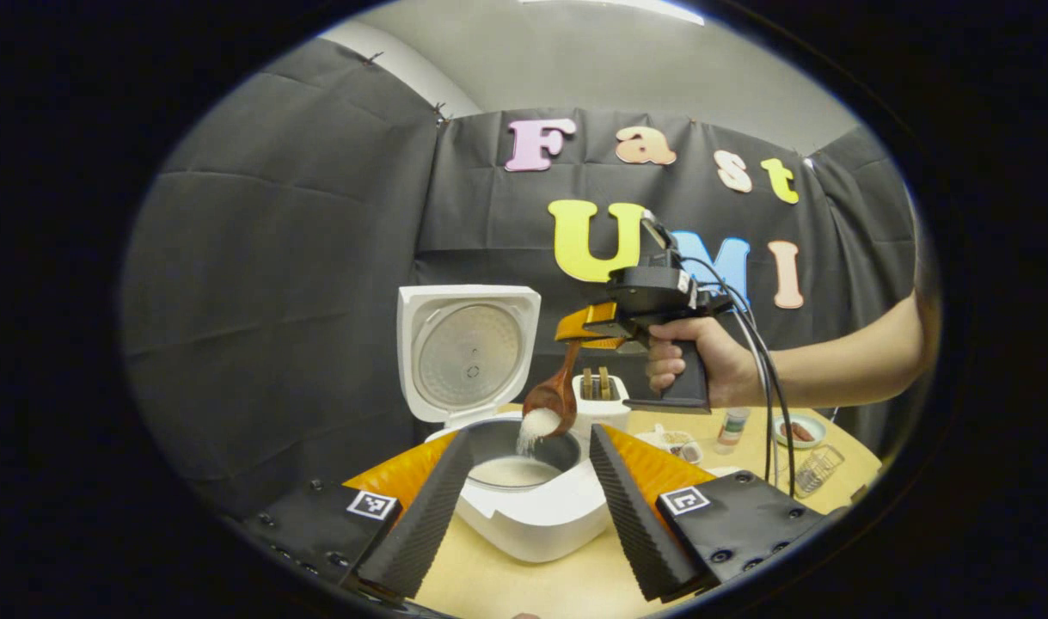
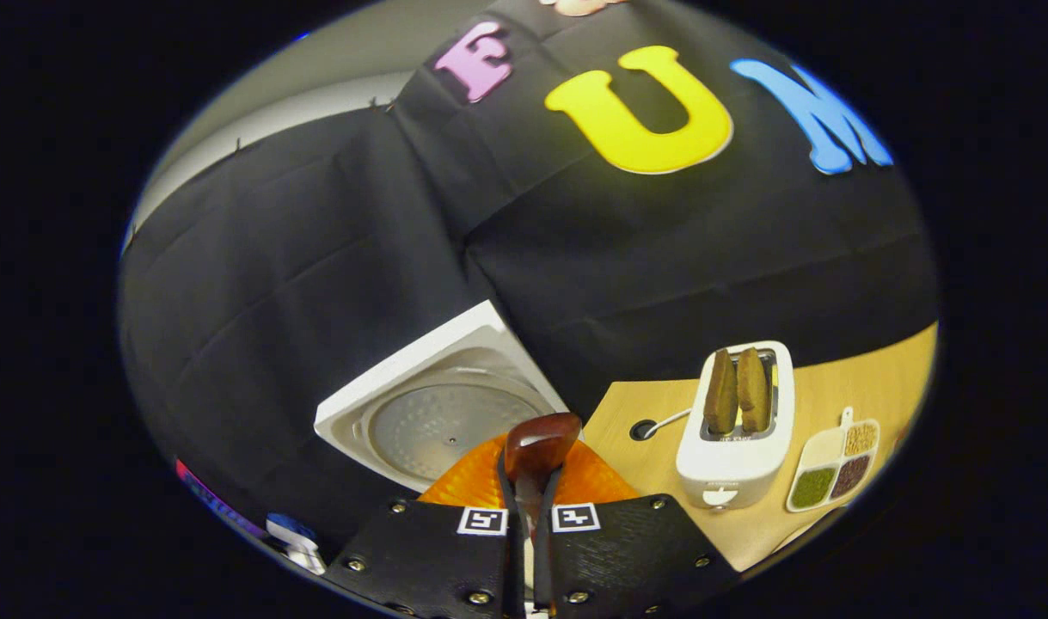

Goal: Close the left gripper, press the button to open the rice cooker; take a wooden spoon from the chopstick holder with the right hand, scoop a spoonful of rice and pour it into the rice cooker, then put the wooden spoon back into the chopstick holder.

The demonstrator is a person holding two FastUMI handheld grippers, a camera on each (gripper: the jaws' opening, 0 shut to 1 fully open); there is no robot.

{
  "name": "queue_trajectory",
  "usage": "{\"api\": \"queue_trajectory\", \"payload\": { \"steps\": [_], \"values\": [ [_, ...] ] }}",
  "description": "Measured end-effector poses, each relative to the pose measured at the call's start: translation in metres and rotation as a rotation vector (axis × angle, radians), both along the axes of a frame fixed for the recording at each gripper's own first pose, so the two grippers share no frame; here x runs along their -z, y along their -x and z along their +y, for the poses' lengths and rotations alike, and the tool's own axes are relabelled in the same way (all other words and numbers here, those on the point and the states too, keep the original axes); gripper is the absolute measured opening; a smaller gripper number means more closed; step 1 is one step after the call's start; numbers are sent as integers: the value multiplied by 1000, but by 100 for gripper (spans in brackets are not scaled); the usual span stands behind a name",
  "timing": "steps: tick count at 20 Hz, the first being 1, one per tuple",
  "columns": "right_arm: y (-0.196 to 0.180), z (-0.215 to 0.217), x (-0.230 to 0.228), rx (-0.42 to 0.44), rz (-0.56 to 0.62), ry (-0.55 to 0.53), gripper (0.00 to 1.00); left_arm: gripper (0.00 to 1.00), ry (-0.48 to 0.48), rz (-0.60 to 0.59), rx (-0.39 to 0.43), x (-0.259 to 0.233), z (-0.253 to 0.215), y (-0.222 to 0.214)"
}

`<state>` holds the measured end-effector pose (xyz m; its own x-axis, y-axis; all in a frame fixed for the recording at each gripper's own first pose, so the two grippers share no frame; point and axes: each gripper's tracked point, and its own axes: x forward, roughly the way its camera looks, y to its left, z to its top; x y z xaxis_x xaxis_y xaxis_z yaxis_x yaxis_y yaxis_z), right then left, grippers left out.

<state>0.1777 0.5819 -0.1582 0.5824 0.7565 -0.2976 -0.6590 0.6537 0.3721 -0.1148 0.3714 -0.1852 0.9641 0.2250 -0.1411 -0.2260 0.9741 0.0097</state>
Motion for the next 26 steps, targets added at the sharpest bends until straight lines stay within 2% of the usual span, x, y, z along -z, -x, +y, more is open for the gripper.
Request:
{"api": "queue_trajectory", "payload": {
  "steps": [2, 4, 8, 10, 11, 15, 17, 20, 23, 24, 26],
  "values": [
    [7, 14, 5, -67, -83, 85, 5, 92, 0, 3, -13, 2, 1, 6],
    [15, 27, 12, -144, -165, 163, 5, 96, 0, 7, -23, 5, 2, 10],
    [49, 52, 31, -357, -404, 393, 5, 96, -2, 10, -27, 10, -3, 16],
    [62, 59, 35, -419, -485, 415, 9, 95, -9, 9, -27, 7, -5, 16],
    [70, 60, 33, -432, -496, 407, 5, 92, -8, 10, -27, 8, -6, 16],
    [67, 53, 10, -373, -463, 323, 5, 92, -5, 4, -30, 3, -9, 18],
    [62, 45, -2, -321, -395, 251, 5, 96, -5, 1, -26, 3, -12, 18],
    [52, 26, -27, -250, -261, 141, 5, 92, 8, -5, -9, 0, -21, 14],
    [49, -8, -53, -167, -156, 7, 5, 92, 9, -15, 15, -10, -33, 3],
    [48, -19, -63, -143, -129, -35, 5, 96, 9, -16, 27, -11, -38, -2],
    [46, -42, -80, -100, -91, -100, 4, 92, 11, -20, 53, -14, -48, -8]
  ]
}}
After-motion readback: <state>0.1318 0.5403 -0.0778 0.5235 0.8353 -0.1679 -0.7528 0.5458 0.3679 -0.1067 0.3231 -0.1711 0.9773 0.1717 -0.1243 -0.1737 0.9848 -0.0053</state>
